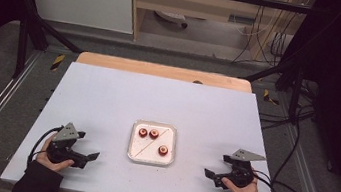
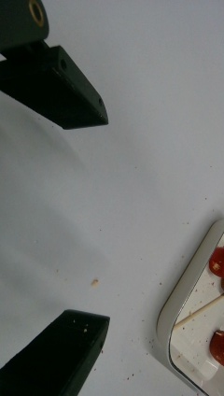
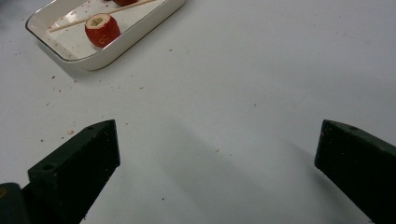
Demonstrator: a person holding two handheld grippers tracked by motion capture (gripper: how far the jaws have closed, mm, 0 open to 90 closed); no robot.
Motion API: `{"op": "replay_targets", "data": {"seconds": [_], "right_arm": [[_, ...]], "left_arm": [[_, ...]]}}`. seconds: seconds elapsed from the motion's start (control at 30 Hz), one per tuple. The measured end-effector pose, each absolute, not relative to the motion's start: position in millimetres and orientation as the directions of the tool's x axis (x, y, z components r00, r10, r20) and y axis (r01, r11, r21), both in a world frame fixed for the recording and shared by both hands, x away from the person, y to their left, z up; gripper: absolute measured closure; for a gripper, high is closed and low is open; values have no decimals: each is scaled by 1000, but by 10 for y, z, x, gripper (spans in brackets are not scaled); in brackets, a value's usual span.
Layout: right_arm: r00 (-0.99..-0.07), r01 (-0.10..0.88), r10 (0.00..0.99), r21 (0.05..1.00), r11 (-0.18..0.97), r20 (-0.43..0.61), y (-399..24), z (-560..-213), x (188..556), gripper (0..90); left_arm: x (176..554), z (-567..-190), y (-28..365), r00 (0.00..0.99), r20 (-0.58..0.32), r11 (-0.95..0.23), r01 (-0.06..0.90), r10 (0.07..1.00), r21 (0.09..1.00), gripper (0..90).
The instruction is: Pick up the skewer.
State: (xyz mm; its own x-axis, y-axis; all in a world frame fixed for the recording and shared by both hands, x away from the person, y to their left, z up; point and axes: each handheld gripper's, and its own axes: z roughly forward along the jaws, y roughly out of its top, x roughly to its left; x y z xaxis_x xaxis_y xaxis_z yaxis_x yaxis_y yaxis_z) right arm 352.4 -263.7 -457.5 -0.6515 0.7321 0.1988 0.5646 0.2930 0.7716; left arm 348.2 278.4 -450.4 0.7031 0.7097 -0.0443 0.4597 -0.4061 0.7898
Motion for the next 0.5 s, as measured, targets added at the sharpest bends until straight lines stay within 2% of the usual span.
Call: {"op": "replay_targets", "data": {"seconds": [0.5], "right_arm": [[-655, 563, 728, 774, 291, 203, -2638, -4566, 3520, 4]], "left_arm": [[3477, -4471, 2673, 715, -52, -411, 458, 697, 788, 39]]}}
